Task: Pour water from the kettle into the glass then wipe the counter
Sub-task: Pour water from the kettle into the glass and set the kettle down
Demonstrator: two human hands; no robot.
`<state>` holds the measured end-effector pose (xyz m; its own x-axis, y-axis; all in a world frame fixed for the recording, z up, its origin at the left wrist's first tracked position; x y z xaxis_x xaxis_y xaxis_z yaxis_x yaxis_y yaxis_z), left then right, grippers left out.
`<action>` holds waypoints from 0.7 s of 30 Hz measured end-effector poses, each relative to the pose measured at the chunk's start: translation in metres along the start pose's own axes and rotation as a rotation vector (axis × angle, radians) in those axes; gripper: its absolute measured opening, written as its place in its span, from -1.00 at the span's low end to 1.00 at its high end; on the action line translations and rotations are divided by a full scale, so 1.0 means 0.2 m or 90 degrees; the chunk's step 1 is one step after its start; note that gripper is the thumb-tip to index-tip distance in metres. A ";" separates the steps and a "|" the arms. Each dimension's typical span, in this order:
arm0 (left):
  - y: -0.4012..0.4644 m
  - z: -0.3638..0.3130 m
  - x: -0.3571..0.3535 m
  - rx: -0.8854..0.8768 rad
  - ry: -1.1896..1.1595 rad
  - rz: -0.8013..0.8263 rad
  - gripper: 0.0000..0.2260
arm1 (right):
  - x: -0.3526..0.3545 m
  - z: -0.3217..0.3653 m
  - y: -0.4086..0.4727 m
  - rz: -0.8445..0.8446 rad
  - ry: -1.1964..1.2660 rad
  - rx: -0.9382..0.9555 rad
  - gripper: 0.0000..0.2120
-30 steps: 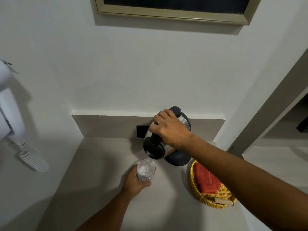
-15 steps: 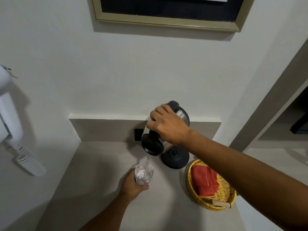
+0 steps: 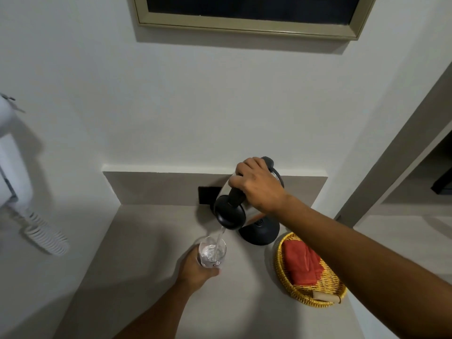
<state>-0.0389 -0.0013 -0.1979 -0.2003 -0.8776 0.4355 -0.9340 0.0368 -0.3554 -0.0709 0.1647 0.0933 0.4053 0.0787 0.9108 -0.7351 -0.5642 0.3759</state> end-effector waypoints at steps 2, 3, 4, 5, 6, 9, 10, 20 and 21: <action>0.00 0.00 0.00 0.008 -0.005 0.003 -0.32 | -0.03 -0.05 -0.05 -0.016 0.038 -0.041 -0.86; -0.01 0.00 -0.01 0.013 -0.008 0.003 -0.34 | -0.05 -0.08 -0.08 -0.024 0.060 -0.067 -0.85; -0.01 -0.01 -0.01 0.014 -0.013 0.006 -0.35 | -0.07 -0.12 -0.11 -0.034 0.082 -0.096 -0.83; -0.01 -0.02 -0.01 0.013 -0.017 0.008 -0.34 | -0.10 -0.16 -0.15 -0.045 0.105 -0.127 -0.81; -0.02 -0.03 -0.01 0.009 -0.020 0.010 -0.33 | -0.13 -0.20 -0.19 -0.057 0.129 -0.161 -0.78; -0.03 -0.05 0.00 -0.004 -0.024 0.010 -0.31 | -0.22 -0.37 -0.34 -0.109 0.205 -0.298 -0.66; -0.03 -0.05 0.01 -0.009 -0.016 0.008 -0.32 | -0.26 -0.42 -0.40 -0.128 0.233 -0.351 -0.64; -0.01 0.00 -0.02 0.012 -0.004 0.028 -0.34 | -0.47 -0.70 -0.72 -0.251 0.414 -0.649 -0.67; 0.00 0.01 -0.02 0.015 0.001 0.027 -0.34 | -0.49 -0.71 -0.73 -0.258 0.420 -0.661 -0.68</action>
<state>-0.0372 0.0023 -0.2007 -0.2401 -0.8745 0.4214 -0.9175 0.0627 -0.3927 -0.0791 0.3560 -0.0262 0.5725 0.6486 0.5016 -0.8196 0.4700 0.3277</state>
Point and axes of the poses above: each hand's wrist, its own y-axis towards the middle knuckle, its own x-axis out of the back of the hand, z = x × y, the point moved 9 cm from there along y, towards the middle knuckle, and after that the axes turned 4 degrees about x, right-handed, at the moved point
